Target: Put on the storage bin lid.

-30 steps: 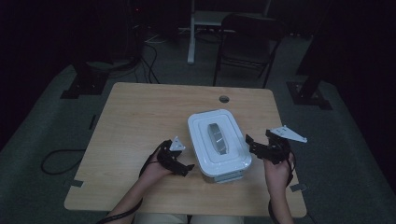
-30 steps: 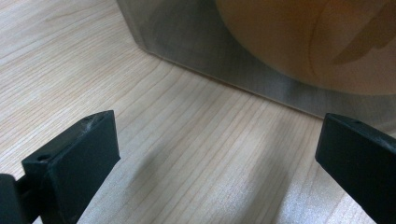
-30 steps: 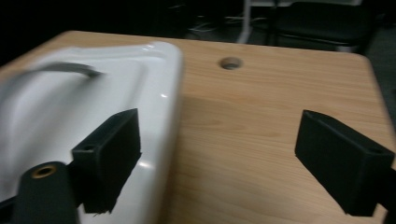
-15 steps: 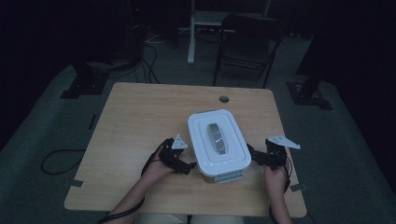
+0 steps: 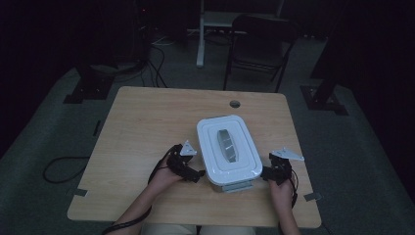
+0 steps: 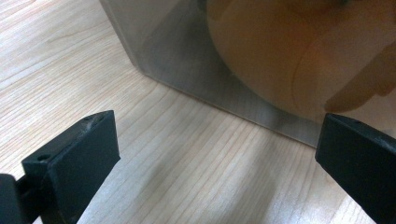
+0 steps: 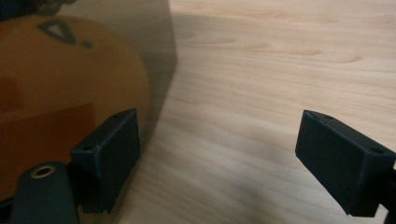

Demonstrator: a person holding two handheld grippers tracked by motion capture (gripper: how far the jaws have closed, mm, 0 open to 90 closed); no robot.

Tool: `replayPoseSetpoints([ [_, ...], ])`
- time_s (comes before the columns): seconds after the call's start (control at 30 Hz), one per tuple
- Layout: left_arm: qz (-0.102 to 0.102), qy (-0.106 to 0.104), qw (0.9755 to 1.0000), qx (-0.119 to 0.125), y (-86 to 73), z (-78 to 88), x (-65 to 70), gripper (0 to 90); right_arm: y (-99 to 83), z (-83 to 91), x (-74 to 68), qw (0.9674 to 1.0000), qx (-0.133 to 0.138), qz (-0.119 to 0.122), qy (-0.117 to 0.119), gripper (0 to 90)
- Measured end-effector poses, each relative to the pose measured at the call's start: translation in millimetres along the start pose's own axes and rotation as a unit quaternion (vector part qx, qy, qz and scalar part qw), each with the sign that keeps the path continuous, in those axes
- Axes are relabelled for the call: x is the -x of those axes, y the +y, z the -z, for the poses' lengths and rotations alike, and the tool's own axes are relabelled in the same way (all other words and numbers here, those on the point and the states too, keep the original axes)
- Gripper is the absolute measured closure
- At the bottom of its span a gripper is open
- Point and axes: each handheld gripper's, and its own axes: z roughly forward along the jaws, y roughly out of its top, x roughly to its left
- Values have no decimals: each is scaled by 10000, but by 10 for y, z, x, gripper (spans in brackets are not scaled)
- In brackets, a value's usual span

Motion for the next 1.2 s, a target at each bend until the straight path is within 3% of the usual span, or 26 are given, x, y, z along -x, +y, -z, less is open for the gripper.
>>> replayPoseSetpoints([
  [0.17, 32, 82, 10000, -26, -55, 52, -55, 2, -28, -7, -121, 9998, -44, 99, 188, 136],
  [0.37, 105, 152, 9998, -7, -107, 109, -116, 2, -45, 6, -282, 9996, -86, 253, 65, 137],
  [0.43, 126, 158, 9998, 9, -121, 121, -130, 2, -45, 15, -318, 9996, -73, 268, 60, 147],
  [0.57, 145, 244, 9996, -20, -155, 163, -179, 2, -48, 12, -353, 9993, -66, 234, 270, 145],
  [0.67, 191, 227, 9996, 15, -165, 181, -199, 2, -51, -4, -369, 9992, -78, 309, 243, 136],
  [0.8, 187, 242, 9995, 6, -184, 203, -208, 2, -61, -15, -315, 9992, -37, 216, 336, 121],
  [0.83, 217, 258, 9994, 18, -202, 212, -217, 2, -72, -13, -298, 9995, -23, 265, 155, 121],
  [0.97, 299, 315, 9990, 45, -245, 243, -266, 2, -87, -27, -210, 9996, -64, 252, -79, 121],
  [1.2, 455, 440, 9978, 187, -259, 318, -303, 2, -46, -85, -83, 9994, -111, 242, -239, 121],
])
